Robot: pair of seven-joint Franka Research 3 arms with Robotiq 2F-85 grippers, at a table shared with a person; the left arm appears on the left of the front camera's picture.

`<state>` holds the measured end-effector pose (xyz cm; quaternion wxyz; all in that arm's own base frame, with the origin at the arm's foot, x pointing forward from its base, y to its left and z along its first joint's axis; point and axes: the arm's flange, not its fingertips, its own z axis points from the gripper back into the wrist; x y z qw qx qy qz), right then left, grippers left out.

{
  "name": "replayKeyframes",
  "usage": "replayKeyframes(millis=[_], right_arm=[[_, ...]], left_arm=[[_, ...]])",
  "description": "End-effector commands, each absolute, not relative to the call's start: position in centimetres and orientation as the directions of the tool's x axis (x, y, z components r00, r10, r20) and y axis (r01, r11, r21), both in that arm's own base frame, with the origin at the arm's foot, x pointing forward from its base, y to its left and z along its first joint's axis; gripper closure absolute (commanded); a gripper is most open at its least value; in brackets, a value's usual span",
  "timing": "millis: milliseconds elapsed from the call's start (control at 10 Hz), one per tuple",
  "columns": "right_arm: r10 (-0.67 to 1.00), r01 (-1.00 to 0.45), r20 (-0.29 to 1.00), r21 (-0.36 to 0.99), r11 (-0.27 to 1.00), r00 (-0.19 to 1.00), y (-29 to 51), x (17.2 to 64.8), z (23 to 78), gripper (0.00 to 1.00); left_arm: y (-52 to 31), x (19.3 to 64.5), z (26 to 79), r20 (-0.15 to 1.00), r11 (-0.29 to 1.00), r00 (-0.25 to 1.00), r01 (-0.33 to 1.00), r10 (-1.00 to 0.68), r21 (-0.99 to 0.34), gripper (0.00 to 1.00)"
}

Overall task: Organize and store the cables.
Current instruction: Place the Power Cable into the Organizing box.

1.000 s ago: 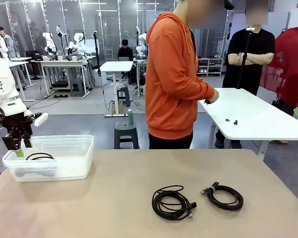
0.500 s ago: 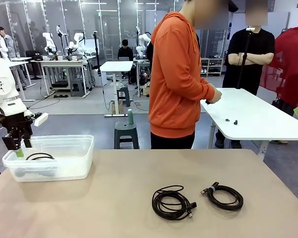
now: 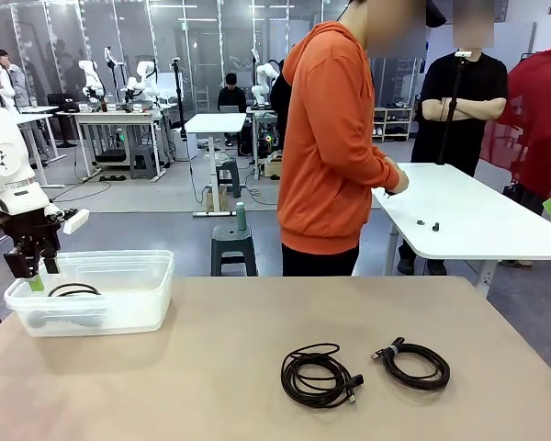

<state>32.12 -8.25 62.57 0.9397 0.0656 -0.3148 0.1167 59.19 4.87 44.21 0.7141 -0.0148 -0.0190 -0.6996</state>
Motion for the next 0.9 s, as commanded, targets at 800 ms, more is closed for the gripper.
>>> replayKeyframes(millis=[800], right_arm=[[0.179,-0.264,0.611,0.05,0.963,0.771,-8.2,32.1,62.6,0.0]], left_arm=[[2.3,46.6,54.8,0.218,0.249,0.241,0.968,-0.946,0.01,0.29]])
